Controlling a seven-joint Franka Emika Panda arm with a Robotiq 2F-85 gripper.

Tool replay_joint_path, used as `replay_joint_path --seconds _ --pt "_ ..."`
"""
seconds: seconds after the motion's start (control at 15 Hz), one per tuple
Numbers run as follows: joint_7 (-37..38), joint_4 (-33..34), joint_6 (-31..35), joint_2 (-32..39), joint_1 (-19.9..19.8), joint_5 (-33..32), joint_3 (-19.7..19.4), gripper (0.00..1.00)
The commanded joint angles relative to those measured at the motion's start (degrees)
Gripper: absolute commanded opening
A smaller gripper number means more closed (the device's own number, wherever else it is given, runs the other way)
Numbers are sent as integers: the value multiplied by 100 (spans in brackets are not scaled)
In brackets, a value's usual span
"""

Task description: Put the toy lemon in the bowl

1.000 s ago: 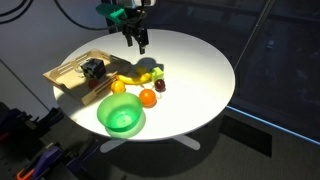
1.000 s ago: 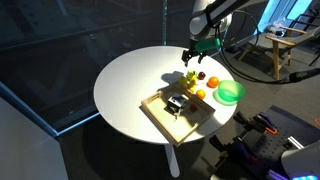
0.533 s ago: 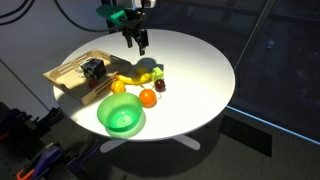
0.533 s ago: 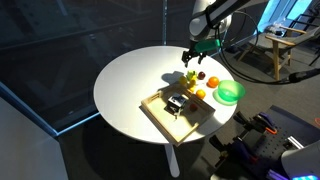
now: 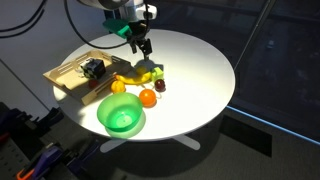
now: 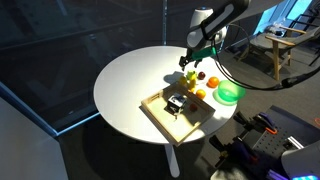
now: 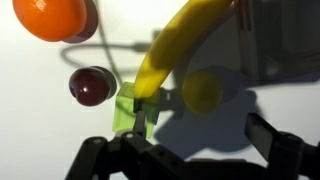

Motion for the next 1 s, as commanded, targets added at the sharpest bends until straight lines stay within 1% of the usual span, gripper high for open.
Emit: replay_joint_path --seconds 0.0,0.47,0.93 --pt "-217 292 99 268 -20 59 54 100" --pt "-255 877 -355 662 -74 206 184 100" --pt "-238 1339 -842 979 -83 272 200 100"
